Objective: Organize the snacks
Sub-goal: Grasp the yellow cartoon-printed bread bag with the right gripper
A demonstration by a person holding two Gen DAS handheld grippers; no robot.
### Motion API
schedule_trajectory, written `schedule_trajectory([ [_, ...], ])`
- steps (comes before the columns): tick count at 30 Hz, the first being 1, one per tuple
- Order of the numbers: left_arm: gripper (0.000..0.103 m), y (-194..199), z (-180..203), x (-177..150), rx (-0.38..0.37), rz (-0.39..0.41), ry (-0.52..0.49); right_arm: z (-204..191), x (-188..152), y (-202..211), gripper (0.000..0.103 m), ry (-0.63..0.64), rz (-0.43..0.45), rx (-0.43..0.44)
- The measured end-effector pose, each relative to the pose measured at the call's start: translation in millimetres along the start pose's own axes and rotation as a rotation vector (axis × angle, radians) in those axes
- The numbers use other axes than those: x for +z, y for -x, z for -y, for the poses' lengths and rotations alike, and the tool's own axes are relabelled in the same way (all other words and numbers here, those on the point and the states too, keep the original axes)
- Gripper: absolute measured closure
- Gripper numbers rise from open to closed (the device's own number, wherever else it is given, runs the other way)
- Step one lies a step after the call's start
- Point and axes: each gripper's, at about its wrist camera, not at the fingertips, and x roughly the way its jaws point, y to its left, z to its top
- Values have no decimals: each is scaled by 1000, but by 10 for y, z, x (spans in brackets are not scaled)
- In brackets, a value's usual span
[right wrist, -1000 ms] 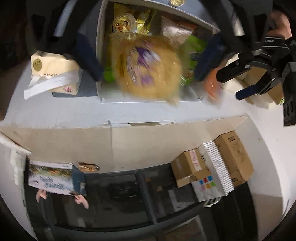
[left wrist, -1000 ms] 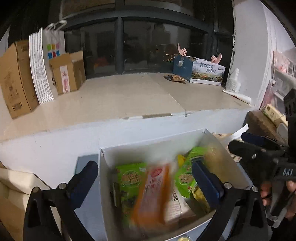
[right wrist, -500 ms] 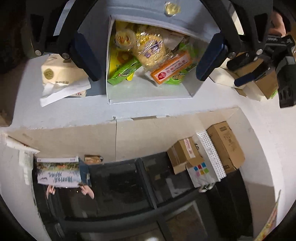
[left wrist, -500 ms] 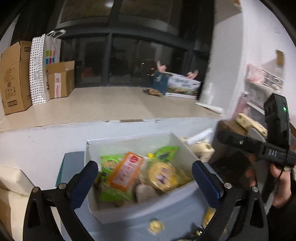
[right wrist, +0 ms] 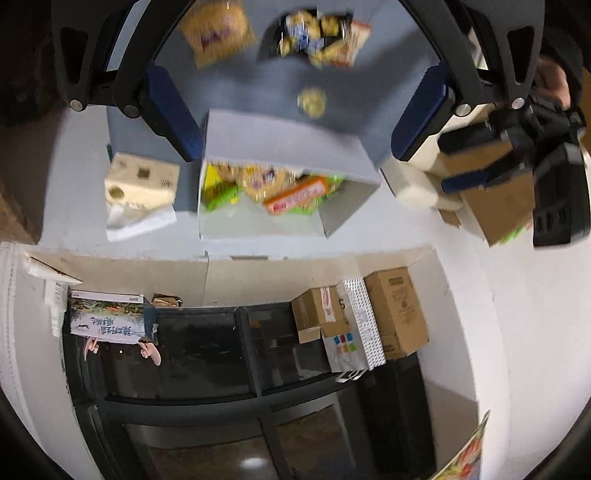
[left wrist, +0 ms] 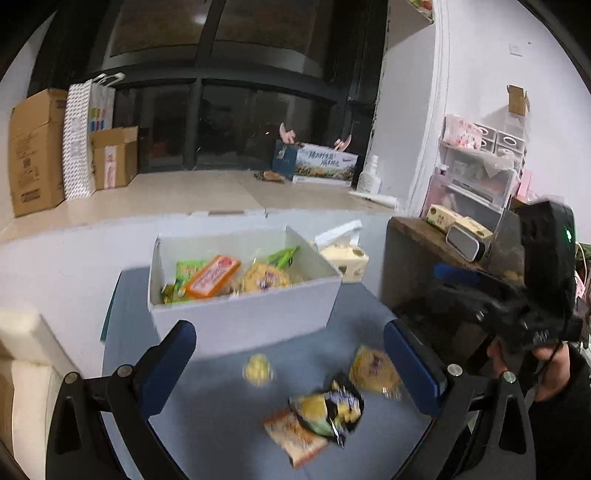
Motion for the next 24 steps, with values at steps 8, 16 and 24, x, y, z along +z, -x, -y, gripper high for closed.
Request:
schedule_trajectory([
  [8,0,283,38,-374,21,9,4,54,-691,272,0,-73,-23,-29],
  [16,0,365,-36,-441,10,20,40,293,-1009,47,0,-41,-146,-170],
  [24,0,317,-113,-525,2,-6,68,432,-1192,-247,0,-40,-234,-191],
])
